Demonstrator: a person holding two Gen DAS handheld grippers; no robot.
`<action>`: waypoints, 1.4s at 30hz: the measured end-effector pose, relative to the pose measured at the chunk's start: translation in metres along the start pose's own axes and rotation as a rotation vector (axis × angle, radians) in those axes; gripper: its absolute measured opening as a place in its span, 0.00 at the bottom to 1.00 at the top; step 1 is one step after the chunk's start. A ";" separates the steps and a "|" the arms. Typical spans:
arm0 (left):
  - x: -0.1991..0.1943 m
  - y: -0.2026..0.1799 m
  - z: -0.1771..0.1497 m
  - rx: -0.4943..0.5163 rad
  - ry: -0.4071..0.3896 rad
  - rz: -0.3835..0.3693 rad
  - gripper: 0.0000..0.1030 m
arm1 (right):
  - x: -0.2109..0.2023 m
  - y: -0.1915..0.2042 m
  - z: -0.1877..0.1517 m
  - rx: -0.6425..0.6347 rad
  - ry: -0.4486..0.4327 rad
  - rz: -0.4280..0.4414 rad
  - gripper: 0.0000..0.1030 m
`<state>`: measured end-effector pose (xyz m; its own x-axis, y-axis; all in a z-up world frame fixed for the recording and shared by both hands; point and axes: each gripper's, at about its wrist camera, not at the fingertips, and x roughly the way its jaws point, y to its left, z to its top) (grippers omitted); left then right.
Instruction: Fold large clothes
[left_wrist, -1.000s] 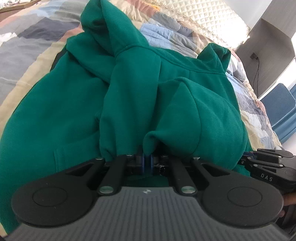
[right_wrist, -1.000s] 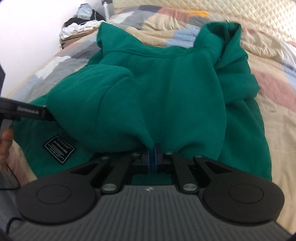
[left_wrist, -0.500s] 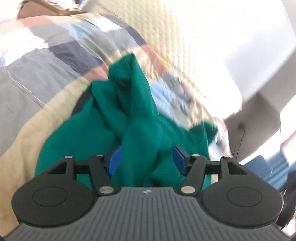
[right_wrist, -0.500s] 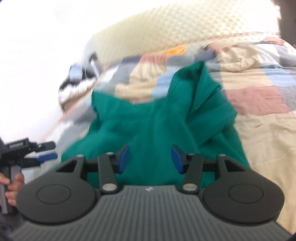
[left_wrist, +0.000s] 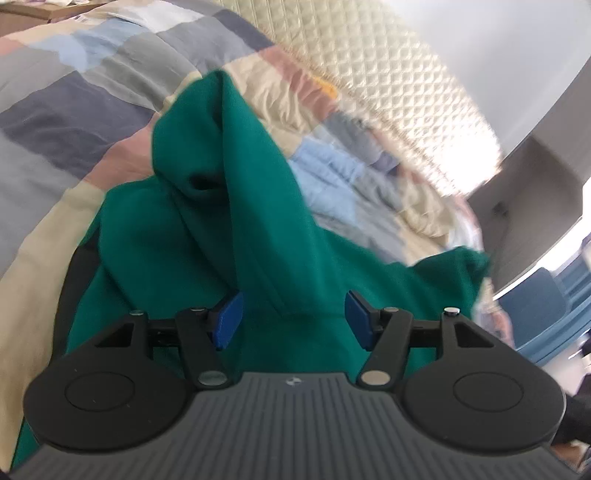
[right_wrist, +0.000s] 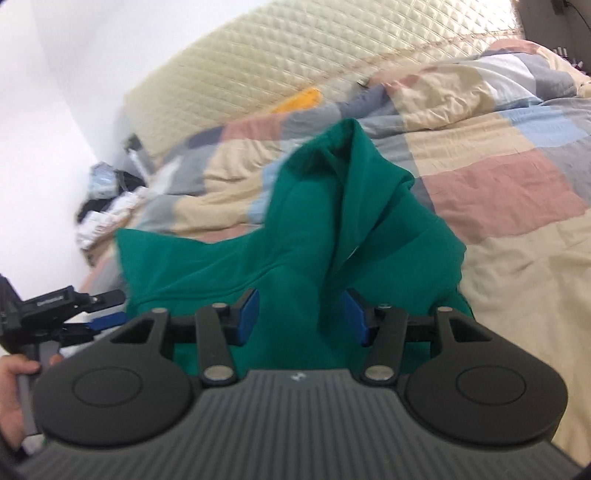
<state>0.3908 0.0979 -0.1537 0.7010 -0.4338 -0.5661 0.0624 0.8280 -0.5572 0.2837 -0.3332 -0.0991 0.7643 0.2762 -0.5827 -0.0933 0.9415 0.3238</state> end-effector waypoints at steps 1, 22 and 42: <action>0.011 0.002 0.002 -0.003 0.011 0.006 0.64 | 0.010 0.001 0.003 -0.020 0.004 -0.007 0.52; 0.075 -0.042 0.139 0.110 -0.160 0.086 0.29 | 0.127 0.031 0.117 -0.185 -0.154 0.016 0.17; 0.203 0.002 0.122 0.195 0.025 0.213 0.41 | 0.236 -0.015 0.077 -0.080 -0.030 -0.083 0.24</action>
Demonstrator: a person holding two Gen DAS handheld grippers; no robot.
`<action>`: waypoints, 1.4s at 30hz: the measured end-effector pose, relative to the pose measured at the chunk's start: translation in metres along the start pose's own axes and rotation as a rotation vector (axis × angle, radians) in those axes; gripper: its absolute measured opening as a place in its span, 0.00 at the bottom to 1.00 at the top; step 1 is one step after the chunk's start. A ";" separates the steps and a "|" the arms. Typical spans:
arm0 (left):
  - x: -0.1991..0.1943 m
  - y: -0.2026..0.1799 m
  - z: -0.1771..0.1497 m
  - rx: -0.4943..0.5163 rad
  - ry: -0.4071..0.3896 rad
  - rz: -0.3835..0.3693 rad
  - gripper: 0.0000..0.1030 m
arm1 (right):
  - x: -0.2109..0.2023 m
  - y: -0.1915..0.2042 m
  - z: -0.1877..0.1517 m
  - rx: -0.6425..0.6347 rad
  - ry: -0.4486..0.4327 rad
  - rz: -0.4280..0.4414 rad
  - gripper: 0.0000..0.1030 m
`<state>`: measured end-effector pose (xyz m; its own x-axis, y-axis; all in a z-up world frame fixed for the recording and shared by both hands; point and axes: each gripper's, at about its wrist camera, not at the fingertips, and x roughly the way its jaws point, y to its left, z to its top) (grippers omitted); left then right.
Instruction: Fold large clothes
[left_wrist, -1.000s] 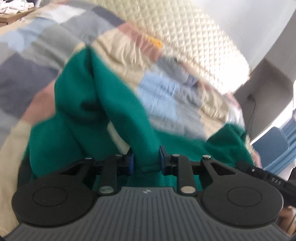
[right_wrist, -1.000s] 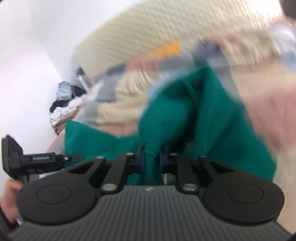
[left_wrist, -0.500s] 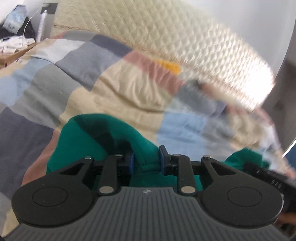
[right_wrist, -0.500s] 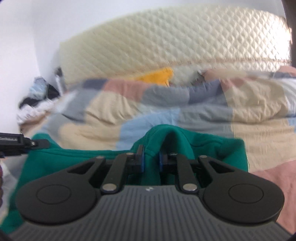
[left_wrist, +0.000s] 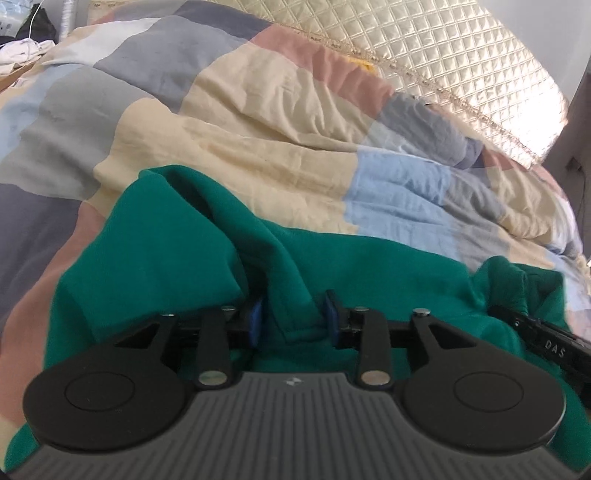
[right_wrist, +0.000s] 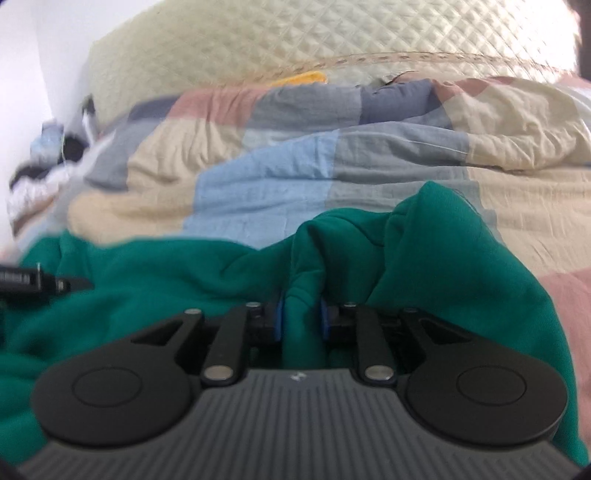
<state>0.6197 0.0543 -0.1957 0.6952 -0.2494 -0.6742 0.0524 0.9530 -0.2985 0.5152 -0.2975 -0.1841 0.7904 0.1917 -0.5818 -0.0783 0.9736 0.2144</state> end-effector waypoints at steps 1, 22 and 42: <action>-0.009 -0.003 0.000 -0.001 -0.001 0.006 0.42 | -0.006 -0.001 0.002 0.030 0.003 0.001 0.25; -0.162 -0.089 -0.101 0.151 -0.045 -0.085 0.46 | -0.172 0.066 -0.046 -0.102 -0.031 0.128 0.40; -0.106 -0.080 -0.143 0.249 -0.027 -0.027 0.46 | -0.108 0.061 -0.097 -0.171 0.060 0.098 0.37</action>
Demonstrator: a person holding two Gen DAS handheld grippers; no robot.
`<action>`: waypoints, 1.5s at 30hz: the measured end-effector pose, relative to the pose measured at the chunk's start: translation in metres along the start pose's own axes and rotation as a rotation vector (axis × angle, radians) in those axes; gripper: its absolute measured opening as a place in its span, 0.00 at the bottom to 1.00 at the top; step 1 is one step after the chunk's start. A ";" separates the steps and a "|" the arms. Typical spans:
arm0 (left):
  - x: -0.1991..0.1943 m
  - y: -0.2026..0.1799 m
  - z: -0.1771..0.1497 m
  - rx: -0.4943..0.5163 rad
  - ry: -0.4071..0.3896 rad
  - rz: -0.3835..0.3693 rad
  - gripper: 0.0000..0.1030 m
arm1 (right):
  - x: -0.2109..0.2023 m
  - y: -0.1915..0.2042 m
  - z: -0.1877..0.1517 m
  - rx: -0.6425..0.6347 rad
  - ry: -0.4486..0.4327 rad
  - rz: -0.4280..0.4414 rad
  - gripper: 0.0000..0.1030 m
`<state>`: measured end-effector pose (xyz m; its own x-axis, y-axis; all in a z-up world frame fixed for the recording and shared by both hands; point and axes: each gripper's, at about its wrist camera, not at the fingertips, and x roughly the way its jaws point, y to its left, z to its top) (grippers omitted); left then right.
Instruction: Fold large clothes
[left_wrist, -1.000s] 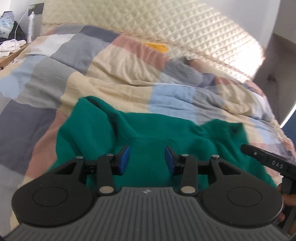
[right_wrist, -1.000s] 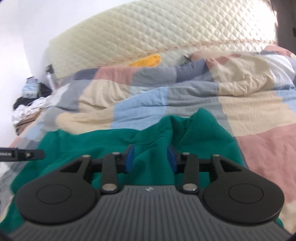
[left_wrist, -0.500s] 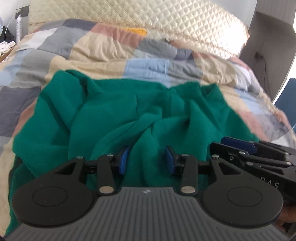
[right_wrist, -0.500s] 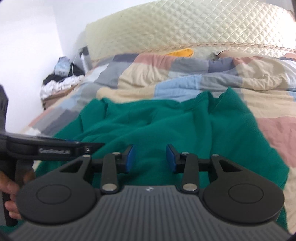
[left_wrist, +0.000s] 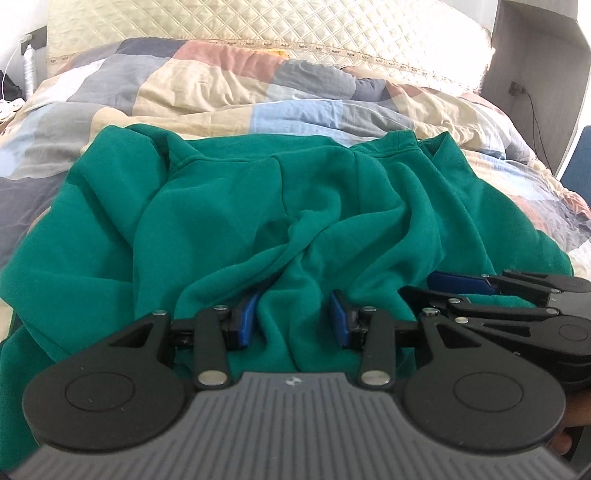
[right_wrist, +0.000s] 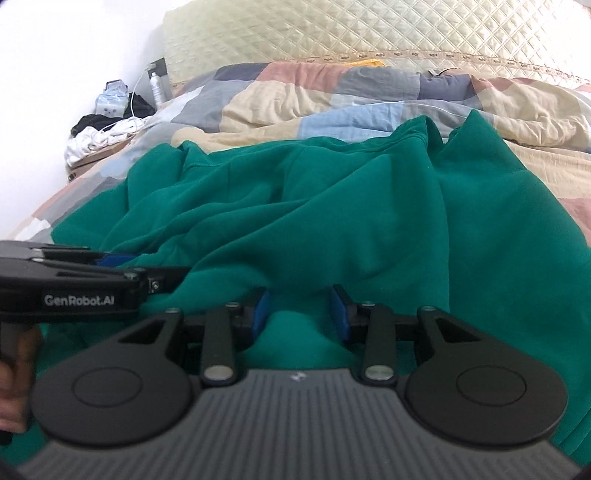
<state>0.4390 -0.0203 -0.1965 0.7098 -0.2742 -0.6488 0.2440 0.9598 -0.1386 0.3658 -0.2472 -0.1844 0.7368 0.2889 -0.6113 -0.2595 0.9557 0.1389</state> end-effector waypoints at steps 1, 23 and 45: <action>-0.002 0.000 0.001 -0.007 0.004 -0.002 0.46 | -0.002 0.001 0.000 0.004 0.000 -0.002 0.37; -0.220 0.012 -0.057 -0.140 0.016 0.096 0.51 | -0.186 -0.018 -0.029 0.261 0.099 -0.116 0.39; -0.267 0.116 -0.130 -0.533 0.139 0.326 0.67 | -0.223 -0.108 -0.119 0.914 0.255 -0.316 0.84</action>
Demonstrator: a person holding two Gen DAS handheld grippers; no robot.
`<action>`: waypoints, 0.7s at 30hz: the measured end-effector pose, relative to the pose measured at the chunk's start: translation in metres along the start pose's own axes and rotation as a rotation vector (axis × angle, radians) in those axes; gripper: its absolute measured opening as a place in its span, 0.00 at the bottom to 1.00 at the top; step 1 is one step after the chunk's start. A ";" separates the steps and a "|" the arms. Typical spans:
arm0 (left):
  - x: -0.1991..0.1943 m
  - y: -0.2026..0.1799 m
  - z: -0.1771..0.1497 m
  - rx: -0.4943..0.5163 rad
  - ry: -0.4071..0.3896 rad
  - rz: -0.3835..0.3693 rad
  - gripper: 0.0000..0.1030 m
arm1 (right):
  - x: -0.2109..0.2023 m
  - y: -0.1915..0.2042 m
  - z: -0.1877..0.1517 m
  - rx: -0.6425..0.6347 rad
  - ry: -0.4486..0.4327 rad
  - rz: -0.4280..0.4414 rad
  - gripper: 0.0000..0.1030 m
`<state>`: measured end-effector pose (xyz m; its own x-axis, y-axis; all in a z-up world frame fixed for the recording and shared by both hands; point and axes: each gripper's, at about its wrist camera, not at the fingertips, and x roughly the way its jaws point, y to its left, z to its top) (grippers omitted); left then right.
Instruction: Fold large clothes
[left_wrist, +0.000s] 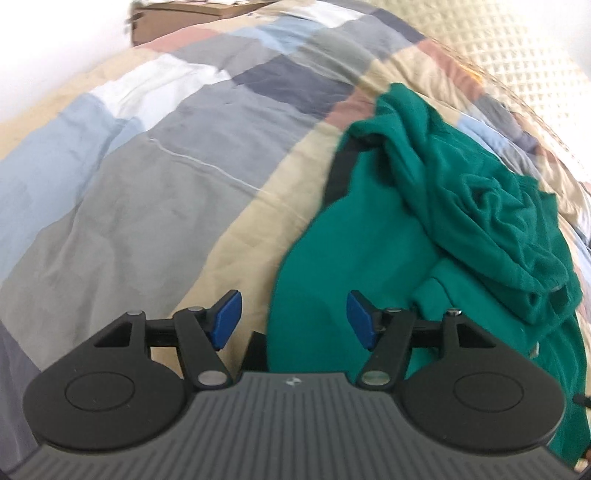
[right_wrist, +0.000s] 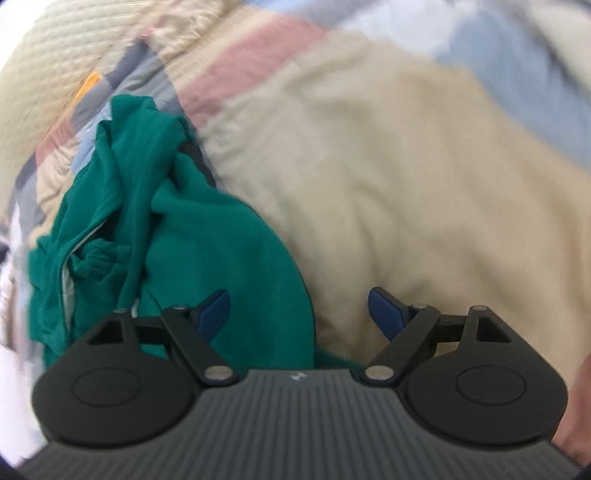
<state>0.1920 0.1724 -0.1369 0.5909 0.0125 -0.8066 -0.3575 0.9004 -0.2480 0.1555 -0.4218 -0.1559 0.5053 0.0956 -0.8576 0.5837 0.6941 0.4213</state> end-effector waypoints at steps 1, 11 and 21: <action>0.001 0.000 0.000 -0.008 0.004 0.009 0.67 | 0.002 0.002 -0.002 -0.004 0.022 0.024 0.84; 0.013 0.005 -0.006 -0.073 0.027 0.012 0.69 | -0.006 0.041 -0.025 -0.111 0.114 0.391 0.85; 0.021 0.016 -0.010 -0.159 0.069 -0.004 0.70 | 0.003 0.035 -0.026 -0.108 0.129 0.276 0.82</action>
<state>0.1913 0.1830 -0.1635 0.5432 -0.0256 -0.8392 -0.4685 0.8202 -0.3283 0.1605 -0.3785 -0.1510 0.5463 0.3758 -0.7485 0.3616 0.7003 0.6155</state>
